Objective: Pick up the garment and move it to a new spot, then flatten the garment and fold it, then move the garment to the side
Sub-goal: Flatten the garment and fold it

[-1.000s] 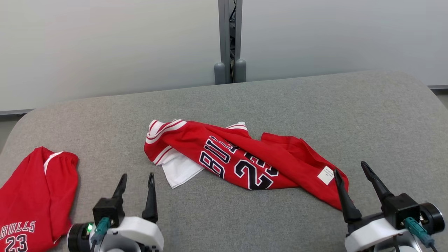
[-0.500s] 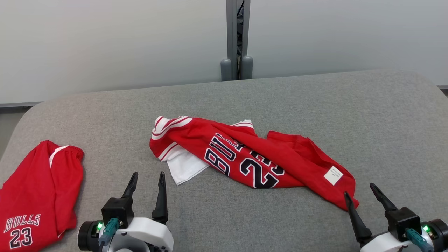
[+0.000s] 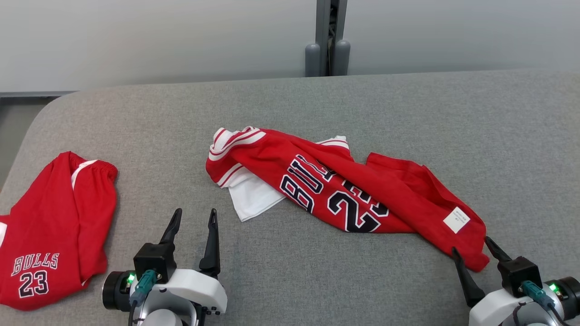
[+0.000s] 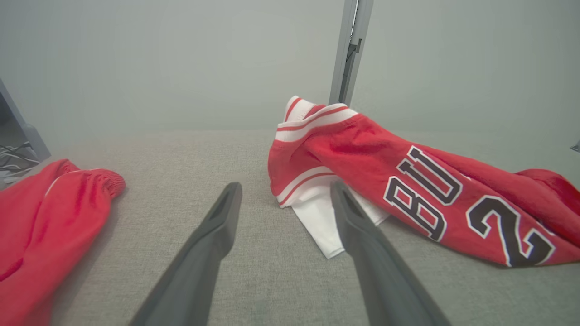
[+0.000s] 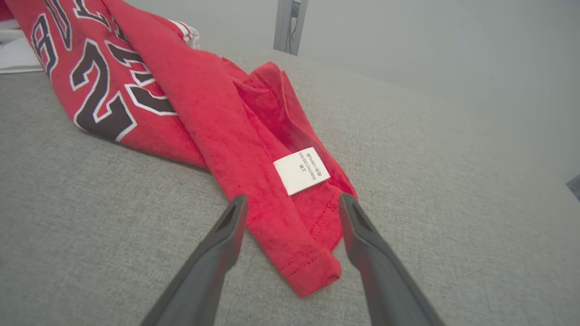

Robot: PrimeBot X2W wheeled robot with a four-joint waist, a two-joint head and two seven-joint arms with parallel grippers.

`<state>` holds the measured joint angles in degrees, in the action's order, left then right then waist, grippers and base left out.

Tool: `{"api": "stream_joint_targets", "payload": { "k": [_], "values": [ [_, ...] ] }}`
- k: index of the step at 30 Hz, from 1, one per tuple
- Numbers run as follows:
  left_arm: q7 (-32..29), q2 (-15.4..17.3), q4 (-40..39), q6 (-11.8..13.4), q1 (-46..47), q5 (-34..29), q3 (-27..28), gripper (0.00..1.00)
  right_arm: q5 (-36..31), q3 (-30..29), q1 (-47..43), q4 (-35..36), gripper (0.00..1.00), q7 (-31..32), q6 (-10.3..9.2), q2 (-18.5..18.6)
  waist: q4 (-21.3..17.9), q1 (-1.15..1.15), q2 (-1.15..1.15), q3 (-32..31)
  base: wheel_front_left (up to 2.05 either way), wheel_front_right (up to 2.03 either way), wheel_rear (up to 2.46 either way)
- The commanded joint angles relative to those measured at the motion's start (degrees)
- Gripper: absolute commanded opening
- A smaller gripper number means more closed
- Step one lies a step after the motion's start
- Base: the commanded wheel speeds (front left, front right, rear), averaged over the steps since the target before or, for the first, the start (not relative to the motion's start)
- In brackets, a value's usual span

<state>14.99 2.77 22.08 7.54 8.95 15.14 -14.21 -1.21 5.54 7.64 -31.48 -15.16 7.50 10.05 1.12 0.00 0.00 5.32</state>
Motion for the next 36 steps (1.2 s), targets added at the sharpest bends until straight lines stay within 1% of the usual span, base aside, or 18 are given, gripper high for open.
{"api": "stream_joint_targets", "payload": {
  "k": [1,8,9,10,11,16,21,27,32,36],
  "values": [
    [0.2,0.2,0.0,-0.3,1.2,-0.4,0.0,1.0,-0.4,-0.3,1.1,-0.8,1.0,-0.1,-0.01,0.3,0.4,0.0,0.0,0.9,0.0,0.0,0.0],
    [0.2,0.2,0.1,-0.5,2.5,-0.6,0.1,1.0,-0.4,1.4,3.7,-6.1,1.0,-0.1,-0.01,0.0,0.7,0.0,0.0,2.4,0.0,0.0,0.0],
    [0.2,0.2,0.2,-0.5,2.6,-0.6,0.2,1.0,-0.4,1.5,4.1,-6.7,0.61,-0.1,-0.01,0.0,0.6,0.0,0.0,2.5,0.0,0.0,0.0],
    [0.2,0.2,0.2,-0.5,2.6,-0.7,0.3,1.0,-0.4,1.6,4.5,-7.3,0.13,-0.1,-0.01,0.1,0.6,0.0,0.0,2.6,0.0,0.0,0.0],
    [0.2,0.2,0.4,-0.6,2.6,-0.7,0.4,1.0,-0.1,1.9,4.7,-7.7,0.0,-0.1,-0.01,0.0,0.5,0.0,0.0,2.7,0.0,0.0,0.0],
    [0.2,0.2,0.5,-0.5,2.9,-1.0,0.8,1.0,0.4,2.6,5.6,-7.9,0.0,-0.1,-0.01,-0.1,0.2,0.0,0.0,2.5,0.0,0.0,0.0],
    [0.2,0.2,0.7,-0.3,2.3,-0.4,0.7,1.0,0.4,2.6,5.3,-5.6,0.0,-0.1,-0.01,0.1,-0.5,0.0,0.0,1.2,0.0,0.0,0.0],
    [0.2,0.2,0.8,0.0,0.8,0.5,0.2,1.0,-0.5,1.5,3.7,1.9,0.0,-0.1,-0.01,0.8,-1.0,0.0,0.0,-1.5,0.0,0.0,0.0],
    [0.2,0.2,0.6,0.6,-0.5,1.4,-0.3,1.0,-1.5,-0.1,2.8,9.6,0.0,-0.1,-0.01,2.1,-1.3,0.0,0.0,-4.1,0.0,0.0,0.0],
    [0.2,0.2,0.2,1.1,-1.5,1.9,-0.4,1.0,-2.2,-0.1,2.3,14.6,0.0,-0.1,-0.01,3.4,-1.5,0.0,0.0,-5.1,0.0,0.0,0.0]
  ]
}}
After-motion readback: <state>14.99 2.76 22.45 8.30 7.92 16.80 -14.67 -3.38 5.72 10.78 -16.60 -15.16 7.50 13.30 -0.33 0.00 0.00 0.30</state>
